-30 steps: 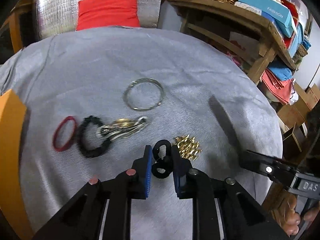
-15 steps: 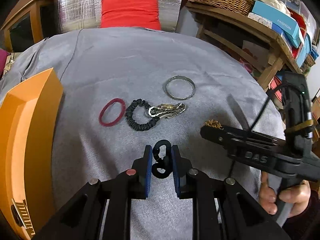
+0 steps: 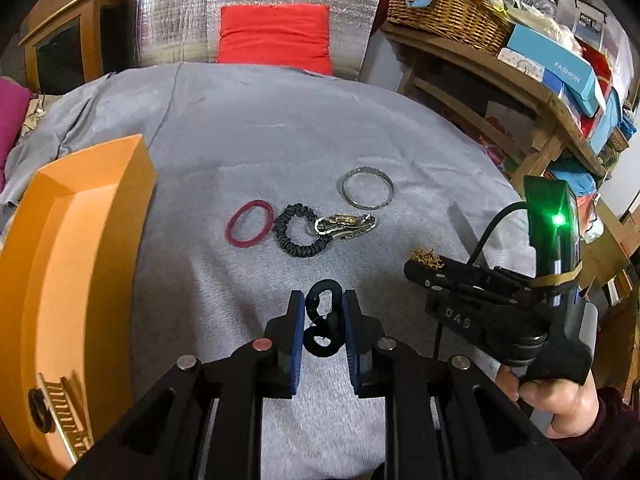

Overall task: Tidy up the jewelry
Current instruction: 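Carry the black hair tie and gold brooch into the orange box and release both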

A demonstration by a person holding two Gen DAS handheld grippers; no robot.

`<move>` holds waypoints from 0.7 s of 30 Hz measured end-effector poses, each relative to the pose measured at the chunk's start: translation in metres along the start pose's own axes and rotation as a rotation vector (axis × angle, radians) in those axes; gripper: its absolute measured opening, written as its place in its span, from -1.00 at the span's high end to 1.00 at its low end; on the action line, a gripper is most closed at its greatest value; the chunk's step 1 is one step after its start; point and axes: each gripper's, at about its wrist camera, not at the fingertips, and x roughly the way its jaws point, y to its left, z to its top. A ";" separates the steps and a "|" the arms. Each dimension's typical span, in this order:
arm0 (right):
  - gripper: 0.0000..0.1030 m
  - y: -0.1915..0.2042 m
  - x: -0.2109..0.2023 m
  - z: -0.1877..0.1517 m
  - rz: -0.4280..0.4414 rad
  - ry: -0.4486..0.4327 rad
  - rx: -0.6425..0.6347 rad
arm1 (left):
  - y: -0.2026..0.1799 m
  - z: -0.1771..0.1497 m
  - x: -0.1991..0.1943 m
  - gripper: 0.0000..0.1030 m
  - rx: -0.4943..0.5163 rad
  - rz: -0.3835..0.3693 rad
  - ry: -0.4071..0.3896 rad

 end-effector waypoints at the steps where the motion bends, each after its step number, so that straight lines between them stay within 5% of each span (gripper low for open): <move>1: 0.29 -0.001 -0.006 -0.001 0.012 -0.003 0.010 | 0.001 0.000 -0.004 0.62 -0.002 0.000 -0.005; 13: 0.29 0.054 -0.068 0.018 0.179 -0.070 -0.034 | 0.035 -0.008 -0.094 0.62 -0.052 0.052 -0.110; 21: 0.29 0.150 -0.083 0.040 0.359 -0.071 -0.159 | 0.124 0.000 -0.142 0.62 -0.121 0.233 -0.167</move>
